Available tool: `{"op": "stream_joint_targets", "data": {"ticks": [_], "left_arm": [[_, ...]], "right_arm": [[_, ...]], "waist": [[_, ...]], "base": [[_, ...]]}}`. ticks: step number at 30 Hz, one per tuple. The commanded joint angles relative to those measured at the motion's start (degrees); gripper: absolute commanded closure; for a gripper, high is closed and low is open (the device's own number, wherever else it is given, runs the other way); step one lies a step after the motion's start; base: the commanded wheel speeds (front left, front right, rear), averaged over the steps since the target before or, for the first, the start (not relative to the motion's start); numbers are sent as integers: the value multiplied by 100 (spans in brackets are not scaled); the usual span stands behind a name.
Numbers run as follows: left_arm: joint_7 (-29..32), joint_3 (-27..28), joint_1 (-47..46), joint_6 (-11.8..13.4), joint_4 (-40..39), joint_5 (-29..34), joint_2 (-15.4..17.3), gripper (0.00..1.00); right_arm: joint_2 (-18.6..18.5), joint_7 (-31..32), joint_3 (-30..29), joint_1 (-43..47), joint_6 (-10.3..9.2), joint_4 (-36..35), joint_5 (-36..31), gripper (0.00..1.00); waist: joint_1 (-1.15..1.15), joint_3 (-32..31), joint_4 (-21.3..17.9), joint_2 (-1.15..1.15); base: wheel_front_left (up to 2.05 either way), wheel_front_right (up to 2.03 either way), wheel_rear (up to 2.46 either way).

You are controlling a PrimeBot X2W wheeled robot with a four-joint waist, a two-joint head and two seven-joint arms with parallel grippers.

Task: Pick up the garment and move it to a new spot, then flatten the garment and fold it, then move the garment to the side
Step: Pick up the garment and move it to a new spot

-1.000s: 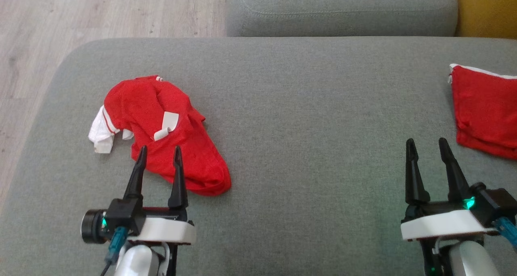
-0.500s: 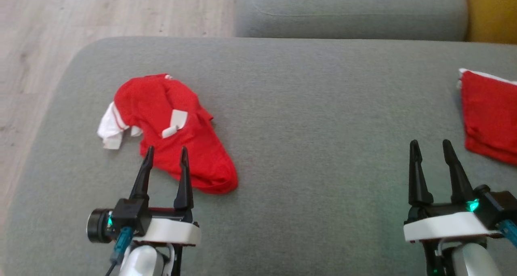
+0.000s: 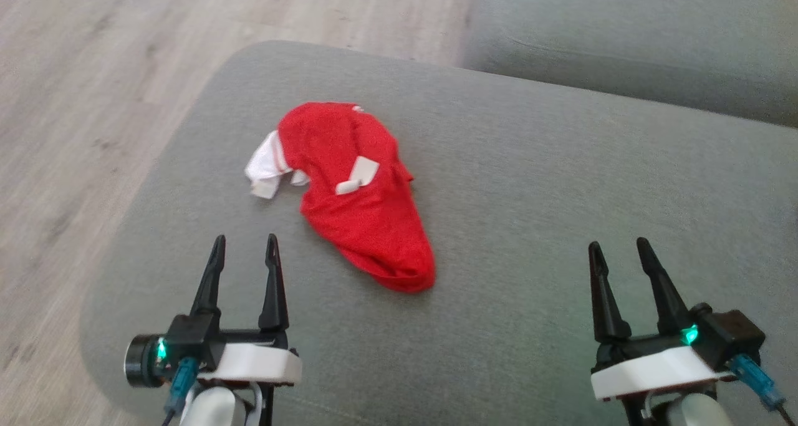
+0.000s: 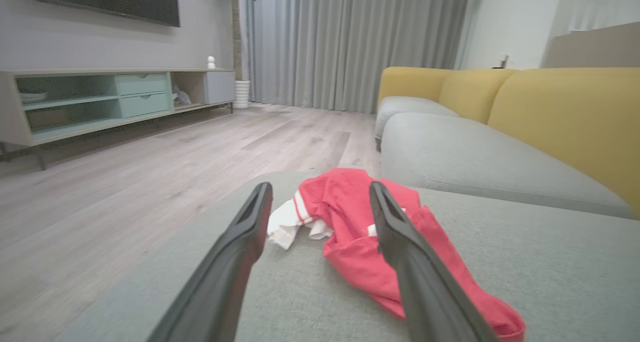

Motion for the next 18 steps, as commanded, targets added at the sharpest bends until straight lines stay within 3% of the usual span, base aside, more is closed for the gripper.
{"op": "stream_joint_targets", "data": {"ticks": [1, 10, 18], "left_arm": [[-29, 204, -108, 5, -173, 54, 39, 0], [-29, 205, -42, -47, -176, 81, 39, 0], [-29, 233, -362, -248, 33, 214, 105, 0]], "right_arm": [[-17, -61, 170, -109, 37, -153, 16, 0], [-17, -61, 195, -127, 37, -87, 178, 0], [-17, -61, 155, -278, 37, -67, 113, 0]], "waist": [[0, -78, 294, 0], [0, -71, 652, 0], [0, 263, 450, 0]], "base": [[0, 0, 0], [0, 0, 0], [0, 0, 0]]}}
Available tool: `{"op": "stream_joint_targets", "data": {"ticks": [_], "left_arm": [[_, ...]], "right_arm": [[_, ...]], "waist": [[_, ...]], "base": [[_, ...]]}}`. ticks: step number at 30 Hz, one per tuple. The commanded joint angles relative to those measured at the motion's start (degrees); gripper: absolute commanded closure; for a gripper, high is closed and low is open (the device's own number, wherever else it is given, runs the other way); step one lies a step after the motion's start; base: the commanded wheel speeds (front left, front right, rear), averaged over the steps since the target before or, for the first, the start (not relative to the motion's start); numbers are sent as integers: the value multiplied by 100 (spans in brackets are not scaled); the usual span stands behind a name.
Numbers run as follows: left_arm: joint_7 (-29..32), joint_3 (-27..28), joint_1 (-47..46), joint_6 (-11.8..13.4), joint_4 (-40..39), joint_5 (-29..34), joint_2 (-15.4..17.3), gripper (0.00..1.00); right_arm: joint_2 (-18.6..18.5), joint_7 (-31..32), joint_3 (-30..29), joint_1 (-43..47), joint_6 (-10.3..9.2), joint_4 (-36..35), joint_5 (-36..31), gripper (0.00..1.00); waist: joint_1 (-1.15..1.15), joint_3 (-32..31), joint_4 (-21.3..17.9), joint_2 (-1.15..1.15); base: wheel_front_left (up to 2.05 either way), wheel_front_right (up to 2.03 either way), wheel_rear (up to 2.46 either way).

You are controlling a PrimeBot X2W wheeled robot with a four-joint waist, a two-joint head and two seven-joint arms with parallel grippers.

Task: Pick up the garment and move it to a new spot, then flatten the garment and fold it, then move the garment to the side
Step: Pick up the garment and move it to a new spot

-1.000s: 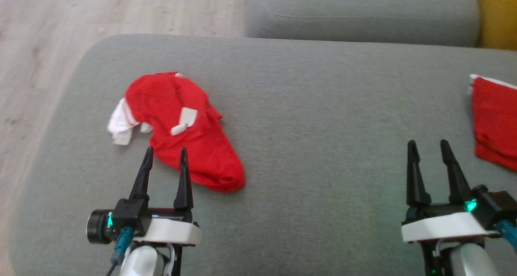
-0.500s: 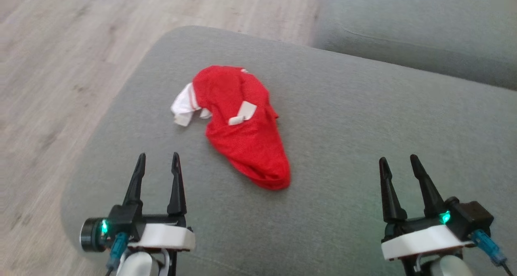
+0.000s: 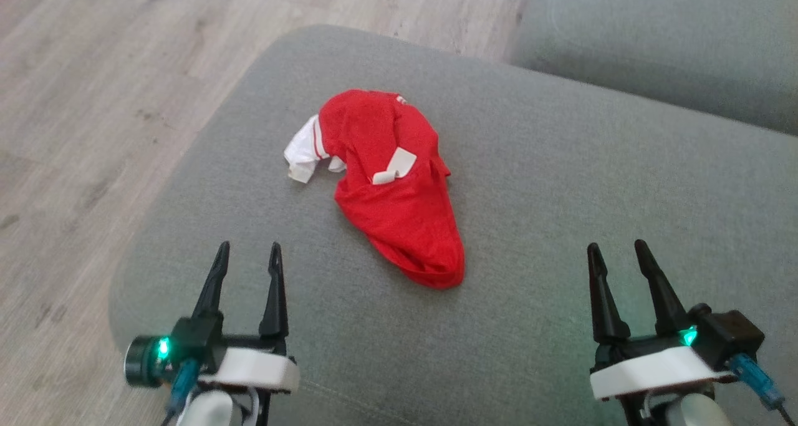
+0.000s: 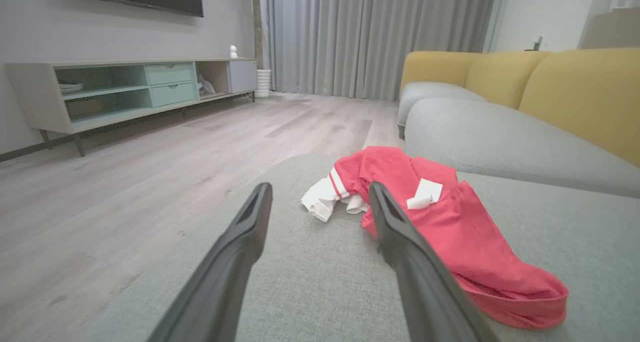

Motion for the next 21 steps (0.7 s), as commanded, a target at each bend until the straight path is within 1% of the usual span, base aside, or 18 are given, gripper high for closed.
{"op": "stream_joint_targets", "data": {"ticks": [1, 3, 7, 11, 15, 21], "left_arm": [[-29, 179, -399, -25, -115, 34, 60, 0], [98, 33, -645, -224, 267, 65, 116, 0], [501, -256, -1513, -585, 816, 169, 189, 0], [942, -546, -2416, -863, 1398, 228, 298, 0], [1232, -776, -3095, -992, 1974, 76, 395, 0], [1473, -1306, -3705, -1027, 2693, -253, 592, 0]], "right_arm": [[-18, -61, 108, -259, 37, -150, -44, 0], [-18, -61, 61, -304, 37, -86, -96, 0], [-18, -61, -75, -491, 37, -55, -215, 0], [-18, -61, -73, -707, 37, -73, -298, 0], [-18, -61, -96, -870, 37, -75, -298, 0], [-18, -61, -99, -1017, 37, -39, -235, 0]], "waist": [[1, 121, -103, 0], [1, 264, -186, 0], [1, 644, -398, 0], [1, 1035, -663, 0], [1, 1342, -921, 0], [1, 1614, -1231, 0]], "base": [[0, 0, 0], [0, 0, 0], [0, 0, 0], [0, 0, 0], [0, 0, 0], [0, 0, 0]]}}
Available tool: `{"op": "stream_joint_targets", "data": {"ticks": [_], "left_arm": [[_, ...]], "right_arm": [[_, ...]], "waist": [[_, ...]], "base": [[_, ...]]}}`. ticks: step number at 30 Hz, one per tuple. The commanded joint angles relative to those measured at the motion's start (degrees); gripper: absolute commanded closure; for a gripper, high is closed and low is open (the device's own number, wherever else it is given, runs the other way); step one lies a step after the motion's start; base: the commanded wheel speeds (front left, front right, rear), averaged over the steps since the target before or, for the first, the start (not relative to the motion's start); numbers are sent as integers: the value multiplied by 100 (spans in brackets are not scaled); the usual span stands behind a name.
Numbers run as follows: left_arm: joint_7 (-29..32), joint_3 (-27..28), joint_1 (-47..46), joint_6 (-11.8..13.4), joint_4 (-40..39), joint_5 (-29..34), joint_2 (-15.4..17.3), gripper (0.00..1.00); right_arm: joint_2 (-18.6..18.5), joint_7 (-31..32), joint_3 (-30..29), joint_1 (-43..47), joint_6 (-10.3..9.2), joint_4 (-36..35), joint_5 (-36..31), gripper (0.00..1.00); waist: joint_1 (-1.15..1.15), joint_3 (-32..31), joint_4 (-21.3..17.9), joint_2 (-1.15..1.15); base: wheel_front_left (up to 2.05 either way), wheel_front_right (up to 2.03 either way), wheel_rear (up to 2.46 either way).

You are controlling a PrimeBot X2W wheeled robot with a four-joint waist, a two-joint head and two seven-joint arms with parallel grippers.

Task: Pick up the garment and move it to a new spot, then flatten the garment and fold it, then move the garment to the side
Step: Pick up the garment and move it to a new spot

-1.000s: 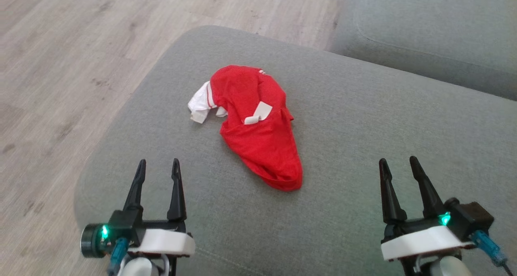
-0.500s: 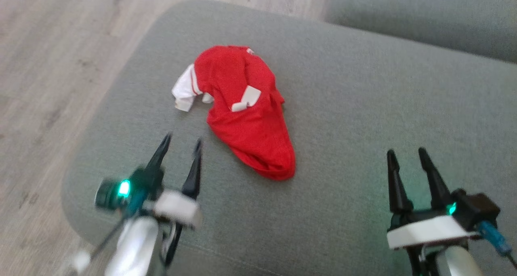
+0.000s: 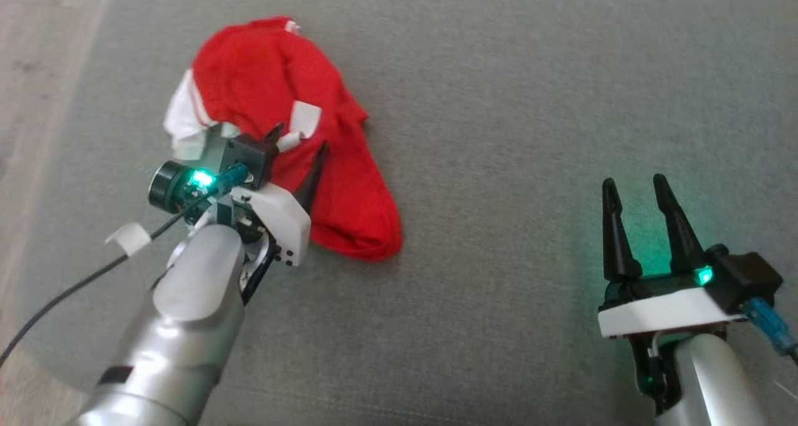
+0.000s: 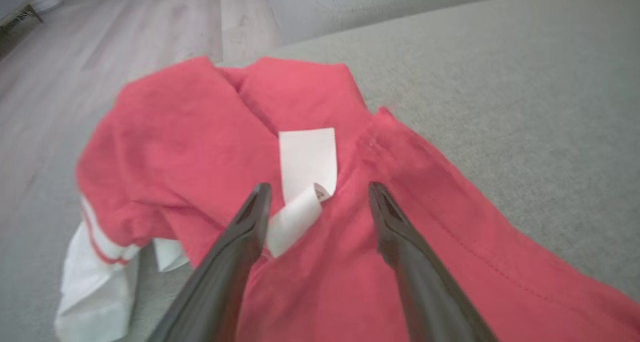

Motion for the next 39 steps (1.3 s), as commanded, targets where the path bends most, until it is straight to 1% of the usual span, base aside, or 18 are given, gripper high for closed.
{"op": "stream_joint_targets", "data": {"ticks": [1, 4, 8, 9, 10, 11, 12, 15, 18, 22, 25, 27, 30, 33, 38, 39], "left_arm": [[31, 29, -330, 12, 7, -101, 268, 0], [-18, -90, -512, 11, 285, -200, 377, 0], [-100, -372, -614, 10, 581, -383, 389, 0], [-152, -445, -630, 10, 611, -441, 381, 3], [-209, -537, -642, 10, 629, -481, 377, 52], [-269, -643, -645, 10, 643, -517, 373, 83], [-322, -747, -641, 10, 657, -559, 371, 100], [-496, -1042, -610, 10, 672, -648, 399, 100], [-762, -1210, -558, 9, 610, -746, 429, 100], [-1125, -1288, -561, 9, 371, -820, 479, 100], [-1242, -1320, -622, 9, 138, -791, 527, 100], [-1329, -1322, -704, 10, -166, -757, 589, 100], [-1394, -1297, -869, 38, -708, -680, 710, 100], [-1406, -1242, -1037, 84, -1270, -629, 856, 100], [-1236, -1172, -1292, 117, -2097, -573, 1121, 100], [-1125, -1143, -1379, 130, -2345, -569, 1205, 100]], "right_arm": [[-13, -61, 134, -175, 37, -145, 58, 0], [-13, -61, 126, -203, 37, -141, 84, 0], [-13, -61, 122, -210, 37, -123, 114, 0], [-13, -61, 114, -209, 37, -112, 119, 0], [-13, -61, 105, -207, 37, -97, 124, 0], [-13, -61, 94, -202, 37, -77, 128, 0], [-13, -61, 85, -196, 37, -52, 132, 0], [-13, -61, 100, -179, 37, 32, 140, 0], [-13, -61, 127, -140, 37, 118, 157, 0], [-13, -61, 163, -46, 37, 213, 223, 0], [-13, -61, 176, 4, 37, 232, 281, 0], [-13, -61, 193, 59, 37, 263, 340, 0], [-13, -61, 255, 127, 37, 312, 431, 0], [-13, -61, 341, 173, 37, 334, 525, 0], [-13, -61, 438, 217, 37, 317, 669, 0], [-13, -61, 458, 209, 37, 292, 696, 0]], "waist": [[-2, 194, -212, 0], [-2, 232, -278, 0], [-2, 226, -337, 0], [-2, 214, -342, 0], [-2, 195, -341, 0], [-2, 164, -334, 0], [-2, 128, -328, 0], [-2, -37, -320, 0], [-2, -264, -321, 0], [-2, -629, -352, 0], [-2, -787, -390, 0], [-2, -953, -450, 0], [-2, -1158, -589, 0], [-2, -1309, -808, 0], [-2, -1405, -1219, 0], [-2, -1369, -1382, 0]], "base": [[0, 0, 0], [0, 0, 0], [0, 0, 0], [0, 0, 0], [0, 0, 0], [0, 0, 0], [0, 0, 0], [0, 0, 0], [0, 0, 0], [0, 0, 0], [0, 0, 0], [0, 0, 0], [0, 0, 0], [0, 0, 0], [0, 0, 0], [0, 0, 0]]}}
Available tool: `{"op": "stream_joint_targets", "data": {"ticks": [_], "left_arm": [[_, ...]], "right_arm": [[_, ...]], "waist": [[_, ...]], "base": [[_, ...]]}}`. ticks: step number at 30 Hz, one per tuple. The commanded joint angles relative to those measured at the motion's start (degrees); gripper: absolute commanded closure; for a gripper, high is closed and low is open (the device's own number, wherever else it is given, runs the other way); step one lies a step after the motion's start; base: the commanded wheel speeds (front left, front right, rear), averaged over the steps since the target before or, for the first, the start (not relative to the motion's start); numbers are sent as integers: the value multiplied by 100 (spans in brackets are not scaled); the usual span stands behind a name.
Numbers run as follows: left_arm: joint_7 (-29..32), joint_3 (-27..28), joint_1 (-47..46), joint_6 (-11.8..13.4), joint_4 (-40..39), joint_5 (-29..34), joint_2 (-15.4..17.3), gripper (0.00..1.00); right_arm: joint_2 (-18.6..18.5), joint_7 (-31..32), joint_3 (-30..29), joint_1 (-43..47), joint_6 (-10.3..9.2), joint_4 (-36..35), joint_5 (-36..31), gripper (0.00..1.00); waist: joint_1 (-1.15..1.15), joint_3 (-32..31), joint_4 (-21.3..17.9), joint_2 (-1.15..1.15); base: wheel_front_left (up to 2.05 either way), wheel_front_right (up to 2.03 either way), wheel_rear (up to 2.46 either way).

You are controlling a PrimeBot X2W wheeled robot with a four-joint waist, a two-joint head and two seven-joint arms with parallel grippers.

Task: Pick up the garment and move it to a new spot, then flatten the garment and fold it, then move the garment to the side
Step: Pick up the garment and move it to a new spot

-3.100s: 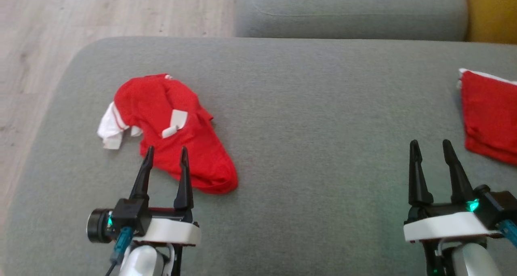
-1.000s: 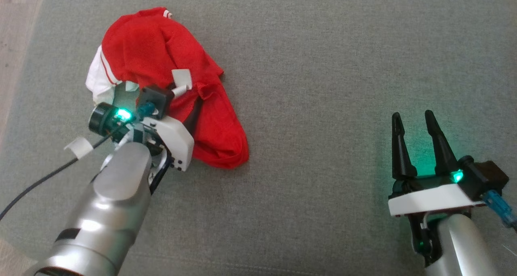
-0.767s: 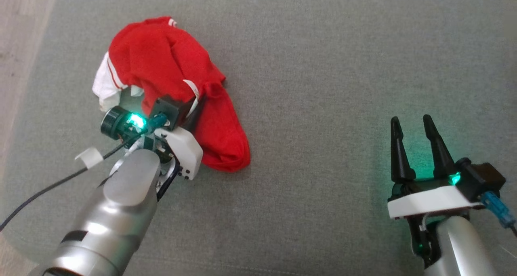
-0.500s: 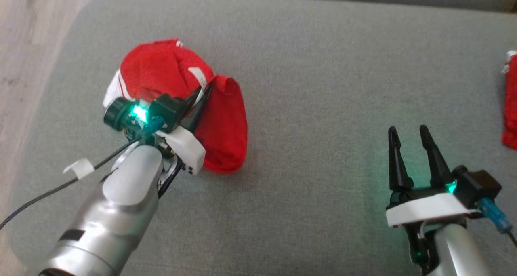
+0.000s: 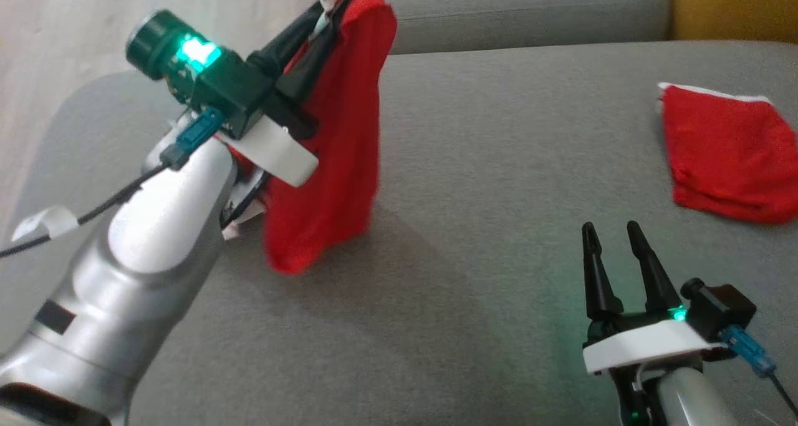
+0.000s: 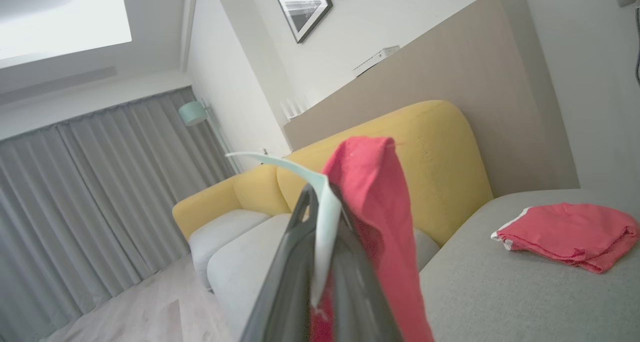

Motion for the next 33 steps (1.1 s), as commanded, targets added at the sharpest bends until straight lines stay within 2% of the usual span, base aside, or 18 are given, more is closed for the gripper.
{"op": "stream_joint_targets", "data": {"ticks": [1, 6, 8, 9, 16, 17, 18, 21, 25, 29, 33], "left_arm": [[61, 260, -399, 59, -226, 40, 240, 100], [270, 256, -694, 71, -450, 99, 309, 100], [281, 228, -981, 63, -414, 167, 274, 100], [278, 168, -1232, 45, -338, 231, 223, 100], [54, -196, -2180, -28, 469, 426, -84, 100], [37, -277, -2283, -36, 682, 449, -106, 56], [24, -348, -2371, -43, 909, 455, -141, 0], [-44, -555, -2620, -54, 1596, 543, -186, 0], [-190, -592, -2808, -58, 2316, 513, -282, 0], [-304, -646, -2838, -61, 2673, 433, -397, 0], [-356, -620, -2799, -64, 2757, 285, -477, 0]], "right_arm": [[-15, -61, 147, -108, 37, -204, 40, 0], [-15, -61, 197, -251, 37, -286, 82, 0], [-15, -61, 306, -400, 37, -368, 134, 0], [-15, -61, 384, -512, 37, -437, 202, 0], [-15, -61, 780, -785, 37, -623, 471, 0], [-15, -61, 859, -801, 37, -639, 502, 0], [-15, -61, 912, -811, 37, -660, 533, 0], [-15, -61, 1048, -826, 37, -722, 611, 0], [-15, -61, 1111, -790, 37, -760, 642, 0], [-15, -61, 1028, -764, 37, -754, 599, 0], [-15, -61, 857, -803, 37, -733, 490, 0]], "waist": [[1, 15, -251, 0], [1, 271, -679, 0], [1, 511, -993, 0], [1, 709, -1221, 0], [1, 1280, -1998, 0], [1, 1345, -2110, 0], [1, 1398, -2190, 0], [1, 1524, -2374, 0], [1, 1580, -2411, 0], [1, 1529, -2198, 0], [1, 1406, -1798, 0]], "base": [[0, 0, 0], [0, 0, 0], [0, 0, 0], [0, 0, 0], [0, 0, 0], [0, 0, 0], [0, 0, 0], [0, 0, 0], [0, 0, 0], [0, 0, 0], [0, 0, 0]]}}
